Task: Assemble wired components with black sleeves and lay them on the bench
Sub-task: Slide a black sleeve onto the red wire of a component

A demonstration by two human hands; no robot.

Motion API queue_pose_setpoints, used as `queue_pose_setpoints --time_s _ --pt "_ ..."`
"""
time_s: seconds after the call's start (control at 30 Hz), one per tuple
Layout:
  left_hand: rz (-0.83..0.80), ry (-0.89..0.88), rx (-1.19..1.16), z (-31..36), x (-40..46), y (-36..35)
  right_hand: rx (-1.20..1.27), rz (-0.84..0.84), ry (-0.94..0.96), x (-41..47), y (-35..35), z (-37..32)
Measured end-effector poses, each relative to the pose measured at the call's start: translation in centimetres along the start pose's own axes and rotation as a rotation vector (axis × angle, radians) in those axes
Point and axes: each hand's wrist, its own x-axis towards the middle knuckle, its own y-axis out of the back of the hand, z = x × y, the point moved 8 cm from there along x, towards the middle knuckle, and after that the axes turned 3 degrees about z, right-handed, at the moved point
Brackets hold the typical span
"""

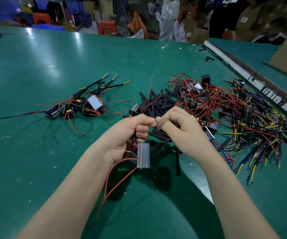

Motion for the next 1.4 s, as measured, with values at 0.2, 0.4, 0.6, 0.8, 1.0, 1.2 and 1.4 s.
queue_pose_setpoints --time_s 0.2,0.4,0.6,0.8,1.0,1.2,1.4 --pt "0.106 -0.345 0.653 1.3 -0.4 -0.6 0.160 -0.147 -0.437 -0.8 -0.6 3.4" --pt "0.110 -0.156 0.164 0.8 0.1 0.8 0.387 -0.132 -0.201 -0.3 1.4 0.8" --pt "-0.028 0.003 -0.131 0.2 -0.1 -0.5 0.208 -0.035 0.108 -0.2 1.4 -1.0" --pt "-0.200 0.271 -0.395 -1.3 -1.0 -2.3 0.171 0.009 0.238 -0.3 0.9 -1.7" --pt "-0.435 0.448 -0.495 -1.7 -2.0 -3.3 0.267 0.005 0.113 -0.2 0.6 -1.0" --pt "-0.140 0.147 -0.185 -0.7 -0.3 -1.1 0.165 0.039 -0.010 -0.1 0.3 0.2" --pt "0.168 -0.330 0.536 1.6 -0.2 0.7 -0.074 0.002 -0.237 -0.3 -0.4 2.6"
